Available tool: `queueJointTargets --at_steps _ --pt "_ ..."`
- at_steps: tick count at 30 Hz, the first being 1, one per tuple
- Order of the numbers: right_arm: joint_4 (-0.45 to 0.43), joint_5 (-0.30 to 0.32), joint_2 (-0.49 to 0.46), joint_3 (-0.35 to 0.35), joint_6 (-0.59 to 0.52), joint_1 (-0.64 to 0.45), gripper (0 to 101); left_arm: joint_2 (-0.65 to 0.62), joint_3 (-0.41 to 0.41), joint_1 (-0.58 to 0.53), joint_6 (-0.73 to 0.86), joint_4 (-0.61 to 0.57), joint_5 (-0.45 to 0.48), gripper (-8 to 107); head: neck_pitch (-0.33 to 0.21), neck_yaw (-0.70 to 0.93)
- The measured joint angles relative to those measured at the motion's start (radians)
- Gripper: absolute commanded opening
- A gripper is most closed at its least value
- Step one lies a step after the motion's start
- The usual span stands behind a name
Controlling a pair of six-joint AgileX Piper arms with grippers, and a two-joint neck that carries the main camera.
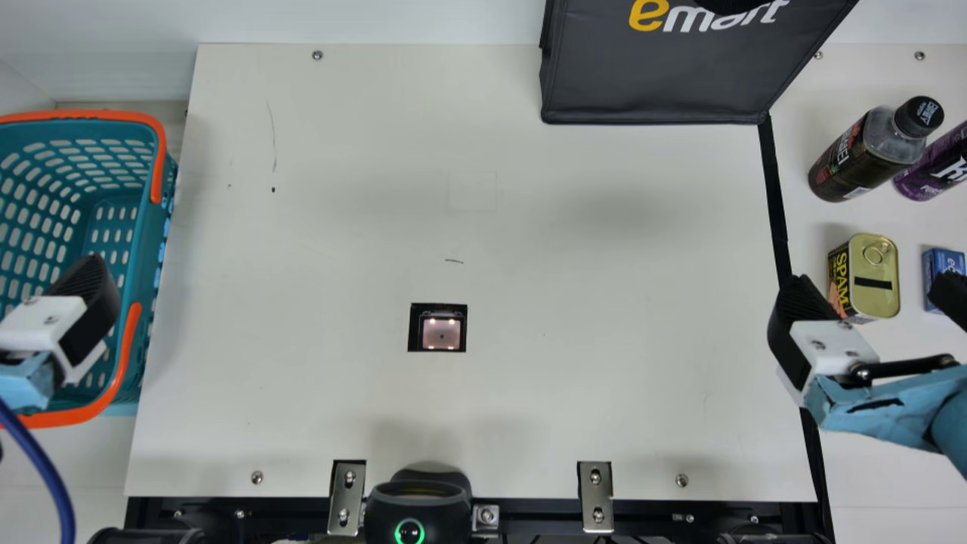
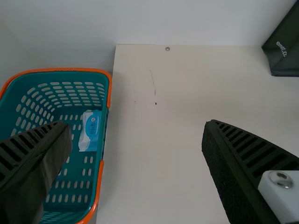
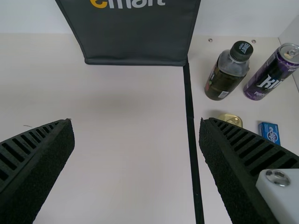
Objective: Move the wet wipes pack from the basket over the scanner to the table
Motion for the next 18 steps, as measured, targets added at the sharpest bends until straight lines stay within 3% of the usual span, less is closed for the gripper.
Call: queueJointTargets --at_steps 18 --pt "0.000 0.000 0.000 0.000 0.000 0.000 95 0.000 0.000 0.000 0.000 0.000 0.000 90 0.000 0.341"
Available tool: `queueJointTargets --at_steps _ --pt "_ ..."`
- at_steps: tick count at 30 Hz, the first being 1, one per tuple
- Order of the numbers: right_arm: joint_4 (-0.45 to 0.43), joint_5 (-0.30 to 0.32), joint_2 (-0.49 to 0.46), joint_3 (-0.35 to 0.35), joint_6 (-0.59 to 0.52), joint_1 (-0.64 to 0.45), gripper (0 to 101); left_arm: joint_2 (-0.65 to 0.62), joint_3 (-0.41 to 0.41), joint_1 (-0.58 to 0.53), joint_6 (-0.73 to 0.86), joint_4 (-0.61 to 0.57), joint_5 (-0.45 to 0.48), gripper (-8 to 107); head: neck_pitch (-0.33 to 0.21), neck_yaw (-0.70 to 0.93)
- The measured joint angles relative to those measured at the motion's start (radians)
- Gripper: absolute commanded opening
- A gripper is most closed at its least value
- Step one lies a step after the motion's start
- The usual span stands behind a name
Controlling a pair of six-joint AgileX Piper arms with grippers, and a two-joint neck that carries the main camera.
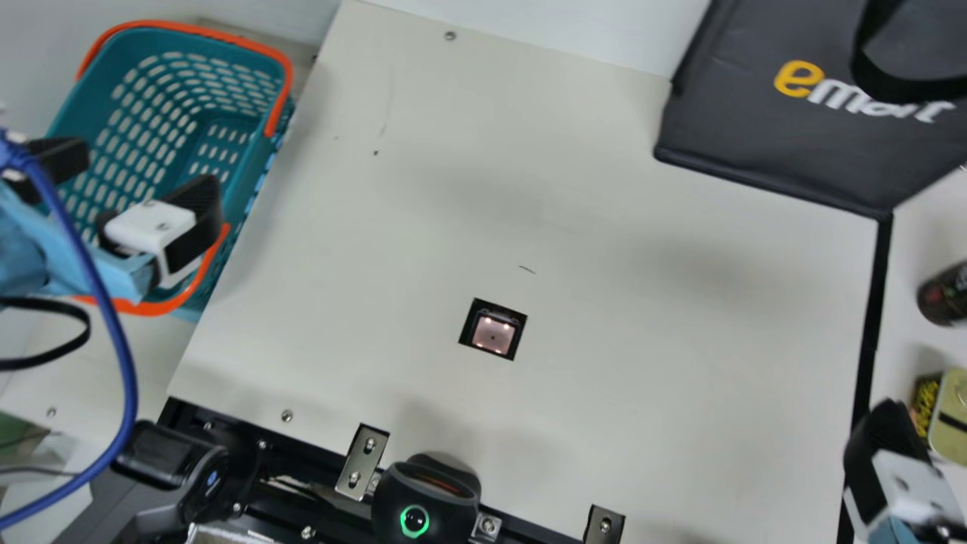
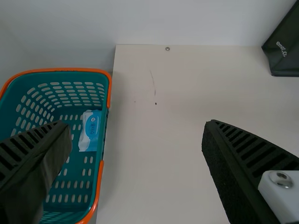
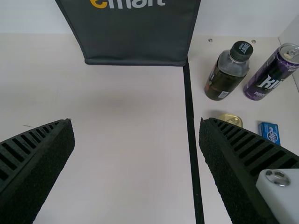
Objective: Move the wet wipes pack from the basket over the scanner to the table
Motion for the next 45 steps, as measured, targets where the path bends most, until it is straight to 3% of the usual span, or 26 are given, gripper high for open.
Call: queueJointTargets --at_steps 10,17,28,45 --pt "0.000 0.000 0.000 0.000 0.000 0.000 95 0.103 -0.015 0.104 -0.084 0.034 -0.043 90 0.000 0.008" --pt "0.000 0.000 0.000 0.000 0.000 0.000 95 0.269 -0.052 0.297 -0.095 -0.003 -0.088 90 0.000 0.008" --pt "0.000 0.000 0.000 0.000 0.000 0.000 95 0.532 -0.136 0.608 0.079 -0.096 -0.150 90 -0.002 0.008" --pt "0.000 0.000 0.000 0.000 0.000 0.000 95 0.883 -0.163 0.617 0.211 -0.127 -0.330 90 0.000 0.006"
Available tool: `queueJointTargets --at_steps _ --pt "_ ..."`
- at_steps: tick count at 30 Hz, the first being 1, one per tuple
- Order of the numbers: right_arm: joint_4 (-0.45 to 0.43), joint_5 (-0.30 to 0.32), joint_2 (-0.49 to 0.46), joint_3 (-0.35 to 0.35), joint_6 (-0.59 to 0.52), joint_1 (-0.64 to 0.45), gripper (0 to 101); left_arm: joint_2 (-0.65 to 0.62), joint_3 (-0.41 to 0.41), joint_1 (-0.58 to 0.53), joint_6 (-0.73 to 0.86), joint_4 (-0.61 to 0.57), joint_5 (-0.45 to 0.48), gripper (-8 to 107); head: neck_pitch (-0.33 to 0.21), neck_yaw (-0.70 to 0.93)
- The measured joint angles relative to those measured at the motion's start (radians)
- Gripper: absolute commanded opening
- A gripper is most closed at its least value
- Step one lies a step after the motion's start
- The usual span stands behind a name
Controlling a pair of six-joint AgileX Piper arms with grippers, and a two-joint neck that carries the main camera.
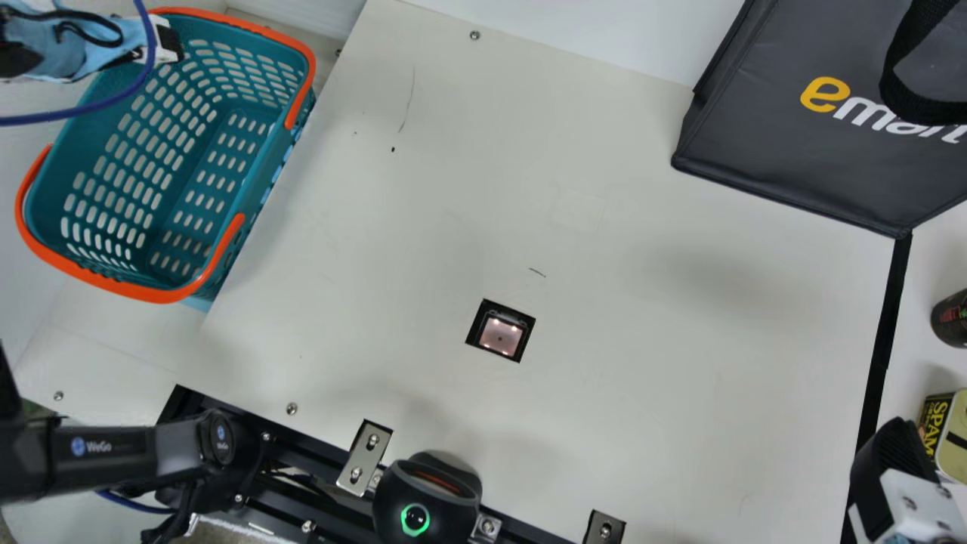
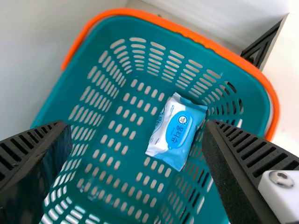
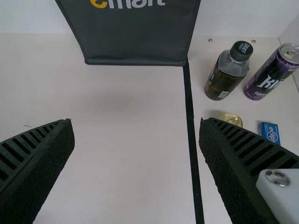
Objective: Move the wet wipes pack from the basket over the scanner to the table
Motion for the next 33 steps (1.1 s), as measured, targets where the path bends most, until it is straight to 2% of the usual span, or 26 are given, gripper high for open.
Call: queueJointTargets --at_steps 8,19,26,33 --pt "0.000 0.000 0.000 0.000 0.000 0.000 95 0.157 0.006 -0.033 0.056 -0.008 -0.058 90 0.000 0.002" --pt "0.000 0.000 0.000 0.000 0.000 0.000 95 0.333 0.016 -0.034 0.195 -0.077 -0.116 90 0.000 0.002" --pt "0.000 0.000 0.000 0.000 0.000 0.000 95 0.431 0.014 -0.009 0.354 -0.152 -0.125 90 0.000 0.002" --pt "0.000 0.000 0.000 0.000 0.000 0.000 95 0.504 0.002 0.017 0.542 -0.248 -0.096 90 0.000 0.002"
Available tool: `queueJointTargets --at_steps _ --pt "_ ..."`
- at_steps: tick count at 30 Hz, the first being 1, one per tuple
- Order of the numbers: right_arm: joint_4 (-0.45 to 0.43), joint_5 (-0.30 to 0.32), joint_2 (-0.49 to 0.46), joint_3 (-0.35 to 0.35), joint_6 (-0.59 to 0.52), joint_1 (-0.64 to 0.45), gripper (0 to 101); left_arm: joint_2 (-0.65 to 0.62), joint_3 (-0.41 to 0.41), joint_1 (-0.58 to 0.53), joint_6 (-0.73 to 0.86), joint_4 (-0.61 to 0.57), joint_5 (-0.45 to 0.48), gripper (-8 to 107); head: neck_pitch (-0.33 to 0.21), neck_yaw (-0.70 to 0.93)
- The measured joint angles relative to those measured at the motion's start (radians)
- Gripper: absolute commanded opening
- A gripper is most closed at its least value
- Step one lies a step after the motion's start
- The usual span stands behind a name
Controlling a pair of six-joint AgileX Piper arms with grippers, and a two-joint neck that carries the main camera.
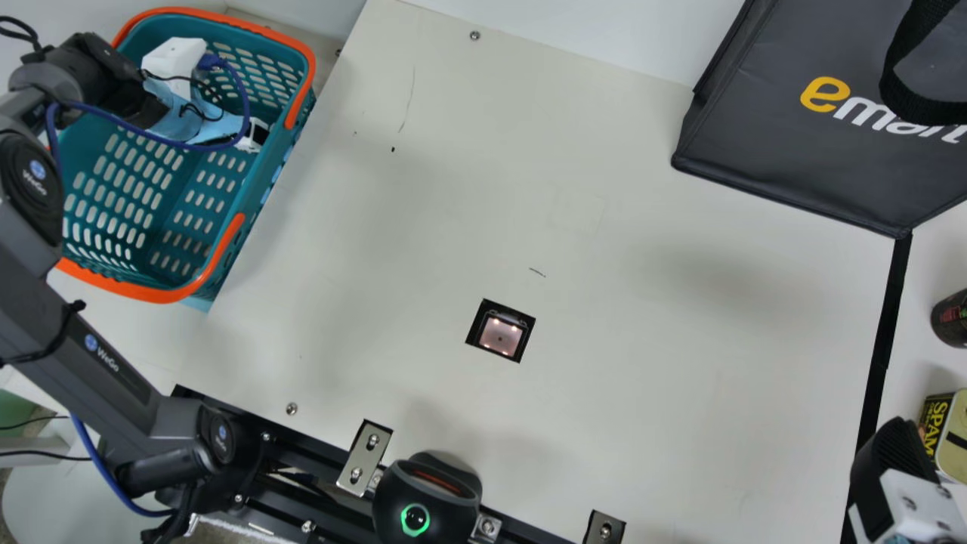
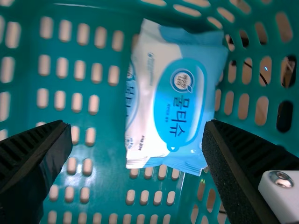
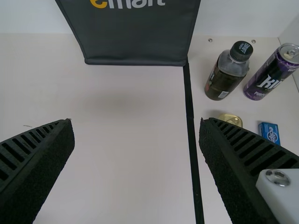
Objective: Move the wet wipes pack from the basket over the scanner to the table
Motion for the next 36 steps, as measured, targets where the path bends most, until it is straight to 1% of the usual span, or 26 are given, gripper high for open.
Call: queueJointTargets --at_steps 6,12,21,30,33,36 --pt "0.000 0.000 0.000 0.000 0.000 0.000 95 0.035 -0.006 0.013 0.155 -0.050 0.011 90 0.000 0.000" --pt "0.000 0.000 0.000 0.000 0.000 0.000 95 0.066 -0.019 0.012 0.240 -0.067 0.003 90 0.000 -0.002" --pt "0.000 0.000 0.000 0.000 0.000 0.000 95 0.118 -0.040 -0.004 0.222 -0.035 -0.036 90 0.000 -0.002" --pt "0.000 0.000 0.000 0.000 0.000 0.000 95 0.123 -0.040 0.014 0.139 0.046 -0.128 90 0.000 -0.002" --pt "0.000 0.000 0.000 0.000 0.000 0.000 95 0.114 -0.038 0.022 0.146 0.042 -0.135 90 -0.002 0.000" --pt "0.000 0.000 0.000 0.000 0.000 0.000 95 0.095 -0.031 0.030 0.181 0.010 -0.114 90 0.000 0.000"
